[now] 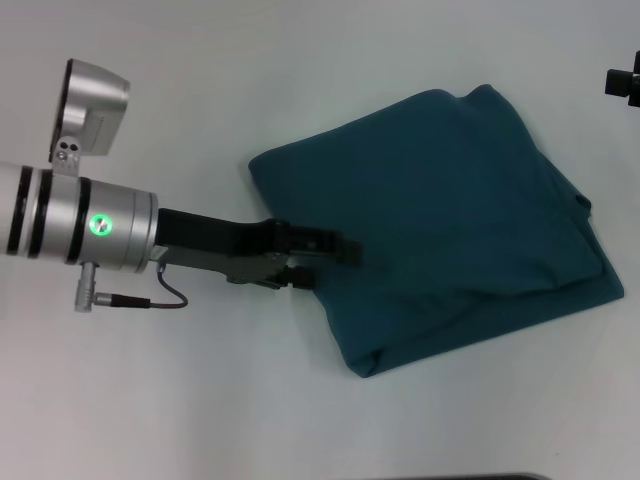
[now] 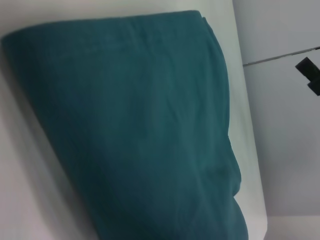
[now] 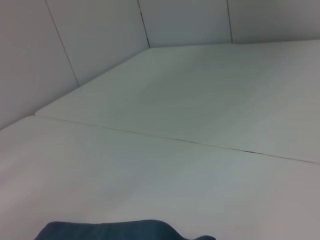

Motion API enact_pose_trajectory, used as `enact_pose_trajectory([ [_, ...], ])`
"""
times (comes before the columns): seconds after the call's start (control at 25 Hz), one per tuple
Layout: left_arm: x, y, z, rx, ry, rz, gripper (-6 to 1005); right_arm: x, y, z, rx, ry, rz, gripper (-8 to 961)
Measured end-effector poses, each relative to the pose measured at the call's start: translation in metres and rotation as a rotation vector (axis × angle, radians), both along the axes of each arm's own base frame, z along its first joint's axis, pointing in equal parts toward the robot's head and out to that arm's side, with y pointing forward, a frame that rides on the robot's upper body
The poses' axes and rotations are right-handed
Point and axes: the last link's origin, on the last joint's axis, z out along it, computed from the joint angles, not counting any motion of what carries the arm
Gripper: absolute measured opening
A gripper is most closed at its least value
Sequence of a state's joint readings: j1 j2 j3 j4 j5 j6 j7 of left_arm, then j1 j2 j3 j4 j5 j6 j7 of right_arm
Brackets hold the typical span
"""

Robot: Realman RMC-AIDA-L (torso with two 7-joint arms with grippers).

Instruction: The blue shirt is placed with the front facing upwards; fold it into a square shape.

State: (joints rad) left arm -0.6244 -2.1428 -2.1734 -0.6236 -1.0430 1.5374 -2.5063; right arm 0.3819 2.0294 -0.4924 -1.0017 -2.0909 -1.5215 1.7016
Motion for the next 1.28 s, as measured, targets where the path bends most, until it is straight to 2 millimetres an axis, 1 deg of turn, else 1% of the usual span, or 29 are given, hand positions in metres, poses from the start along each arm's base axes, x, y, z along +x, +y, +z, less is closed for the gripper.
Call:
enact_pose_trajectory([
  [0.2,0.003,-0.001,-0.006,-0.018,0.008,-0.011,922,0.002,-0.002,0.000,0.000,0.000,-0.004,615],
  [0.52,0.000,0.001,-0.009,-0.007,0.037,-0.011,913,0.003,-0.003,0.000,0.000,0.000,-0.009,614],
  [0.96,0.007,0.003,-0.019,-0.022,0.071,-0.043,901,0.003,-0.003,0.000,-0.001,0.002,-0.010,615],
  [1.28,0.008,0.005,-0.023,-0.020,0.081,-0.038,893,0.003,-0.003,0.000,0.000,0.002,-0.011,614],
])
